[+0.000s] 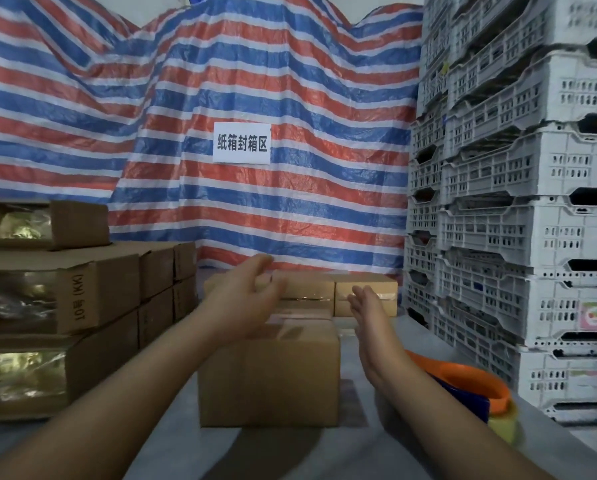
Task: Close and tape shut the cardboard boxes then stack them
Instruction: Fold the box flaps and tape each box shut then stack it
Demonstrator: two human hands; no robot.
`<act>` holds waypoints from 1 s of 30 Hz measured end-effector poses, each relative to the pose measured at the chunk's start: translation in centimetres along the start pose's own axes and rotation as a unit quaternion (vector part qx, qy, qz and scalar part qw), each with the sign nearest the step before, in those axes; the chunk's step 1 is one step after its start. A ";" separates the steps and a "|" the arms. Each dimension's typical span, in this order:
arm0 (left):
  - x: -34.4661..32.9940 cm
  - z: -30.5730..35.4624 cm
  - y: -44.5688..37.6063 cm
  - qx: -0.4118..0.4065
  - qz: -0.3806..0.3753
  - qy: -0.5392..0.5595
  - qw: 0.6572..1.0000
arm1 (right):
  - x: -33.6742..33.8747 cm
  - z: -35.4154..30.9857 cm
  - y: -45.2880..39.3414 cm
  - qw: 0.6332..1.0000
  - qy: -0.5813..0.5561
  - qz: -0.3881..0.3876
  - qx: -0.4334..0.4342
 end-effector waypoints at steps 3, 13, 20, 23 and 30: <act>2.7 -3.4 1.3 0.069 0.102 0.057 0.991 | -0.6 -1.0 0.2 1.000 0.002 0.002 0.022; -1.6 -7.4 6.8 0.139 0.039 0.273 0.951 | -2.9 3.1 3.3 0.986 -0.012 -0.039 -0.160; -0.7 -8.9 7.4 0.129 -0.083 0.254 0.955 | -2.3 2.4 5.1 0.977 0.132 -0.156 -0.067; 0.0 -9.2 7.2 0.111 -0.072 0.206 0.970 | -1.8 2.3 5.0 0.960 0.200 -0.196 -0.016; 1.7 -10.0 2.8 0.222 0.018 0.167 0.960 | -3.5 1.9 -1.2 0.959 0.225 -0.165 -0.058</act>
Point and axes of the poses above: each hand's wrist, its own y-axis away from the middle knuckle, its own x-axis out of the back of the hand, z = x × y, the point moved 4 cm from there along -y, towards the middle knuckle, and after that the axes turned 6 degrees about -z, right-handed, at the moved point
